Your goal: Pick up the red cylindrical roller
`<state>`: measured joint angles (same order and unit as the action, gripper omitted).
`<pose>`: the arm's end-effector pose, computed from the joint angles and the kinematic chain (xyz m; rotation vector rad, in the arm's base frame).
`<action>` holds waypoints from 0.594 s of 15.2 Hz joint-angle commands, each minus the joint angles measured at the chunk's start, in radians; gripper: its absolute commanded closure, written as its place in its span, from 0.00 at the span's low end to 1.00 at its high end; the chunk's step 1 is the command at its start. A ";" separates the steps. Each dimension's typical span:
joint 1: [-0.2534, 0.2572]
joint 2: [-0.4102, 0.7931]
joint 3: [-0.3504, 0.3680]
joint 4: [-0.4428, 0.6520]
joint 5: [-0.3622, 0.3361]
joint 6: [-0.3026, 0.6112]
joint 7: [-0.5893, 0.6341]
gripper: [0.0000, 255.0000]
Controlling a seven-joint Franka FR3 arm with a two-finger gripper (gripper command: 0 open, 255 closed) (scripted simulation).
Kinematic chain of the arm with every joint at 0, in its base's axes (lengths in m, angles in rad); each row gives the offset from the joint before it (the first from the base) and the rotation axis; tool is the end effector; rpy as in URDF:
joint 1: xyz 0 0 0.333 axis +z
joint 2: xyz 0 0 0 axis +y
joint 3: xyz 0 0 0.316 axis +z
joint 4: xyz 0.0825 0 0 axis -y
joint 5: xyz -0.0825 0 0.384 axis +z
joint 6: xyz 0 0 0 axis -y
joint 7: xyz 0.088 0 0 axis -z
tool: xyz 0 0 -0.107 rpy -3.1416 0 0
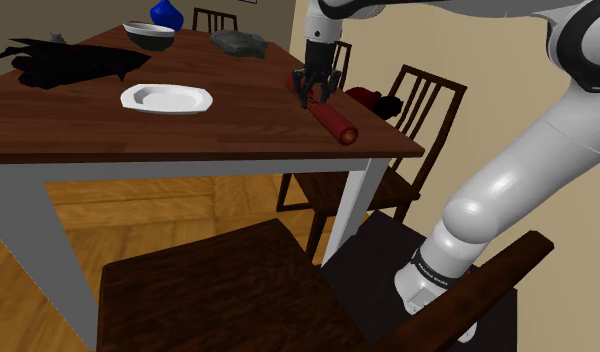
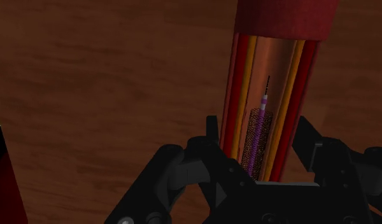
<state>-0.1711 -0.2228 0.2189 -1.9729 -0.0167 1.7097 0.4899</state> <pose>0.4871 0.0300 0.5590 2.9912 -0.6779 -0.0415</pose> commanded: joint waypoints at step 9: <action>-0.002 0.016 -0.001 0.147 -0.004 -0.132 -0.004 1.00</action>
<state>-0.1729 -0.2095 0.2181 -1.8428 -0.0197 1.5925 0.4857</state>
